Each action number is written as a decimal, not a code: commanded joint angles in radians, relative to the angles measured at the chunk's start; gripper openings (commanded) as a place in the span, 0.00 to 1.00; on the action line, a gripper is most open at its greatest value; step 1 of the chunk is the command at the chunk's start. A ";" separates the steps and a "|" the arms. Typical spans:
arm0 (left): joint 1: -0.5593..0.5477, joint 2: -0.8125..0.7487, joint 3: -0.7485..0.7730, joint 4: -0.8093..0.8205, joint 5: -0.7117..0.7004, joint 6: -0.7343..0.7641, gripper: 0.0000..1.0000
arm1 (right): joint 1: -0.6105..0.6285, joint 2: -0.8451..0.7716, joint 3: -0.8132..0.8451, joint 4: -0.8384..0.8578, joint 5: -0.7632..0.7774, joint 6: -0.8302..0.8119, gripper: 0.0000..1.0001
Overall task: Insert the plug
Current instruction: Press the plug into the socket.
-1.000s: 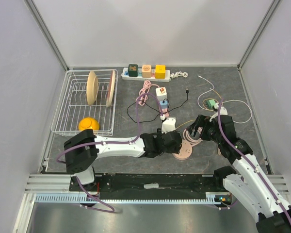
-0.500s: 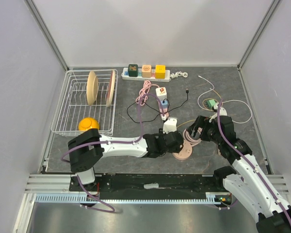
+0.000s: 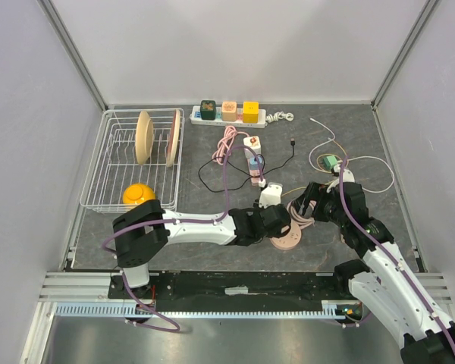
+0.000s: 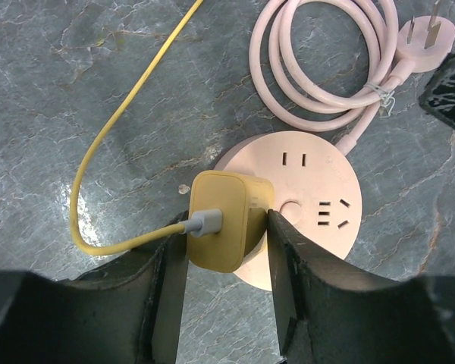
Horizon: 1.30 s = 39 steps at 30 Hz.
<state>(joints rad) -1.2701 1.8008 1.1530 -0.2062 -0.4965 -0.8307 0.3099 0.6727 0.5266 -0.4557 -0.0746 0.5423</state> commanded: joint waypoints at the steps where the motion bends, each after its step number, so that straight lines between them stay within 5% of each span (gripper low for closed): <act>1: -0.017 0.009 0.050 0.030 -0.068 0.054 0.50 | -0.002 -0.013 -0.013 0.037 -0.002 -0.005 0.93; 14: -0.074 0.094 0.136 -0.071 -0.119 0.102 0.47 | -0.002 -0.044 -0.033 0.034 -0.005 0.022 0.93; 18: -0.077 0.115 0.137 -0.091 -0.117 0.071 0.38 | -0.003 -0.051 -0.036 0.031 -0.001 0.021 0.93; 22: -0.077 0.112 0.128 -0.110 -0.135 0.035 0.17 | -0.002 -0.055 -0.037 0.029 0.002 0.019 0.93; 27: -0.077 0.109 0.117 -0.111 -0.126 0.015 0.14 | 0.000 -0.050 -0.037 0.029 0.006 0.013 0.93; 28: -0.078 0.111 0.116 -0.108 -0.122 0.015 0.02 | 0.000 -0.050 -0.036 0.029 0.007 0.012 0.93; 39: -0.089 0.158 0.074 -0.107 -0.103 0.001 0.02 | 0.012 -0.036 -0.043 0.029 0.016 0.005 0.93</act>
<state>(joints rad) -1.3441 1.9030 1.2552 -0.2813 -0.5755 -0.7979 0.3168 0.6342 0.4973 -0.4492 -0.0723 0.5529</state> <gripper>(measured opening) 0.392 0.931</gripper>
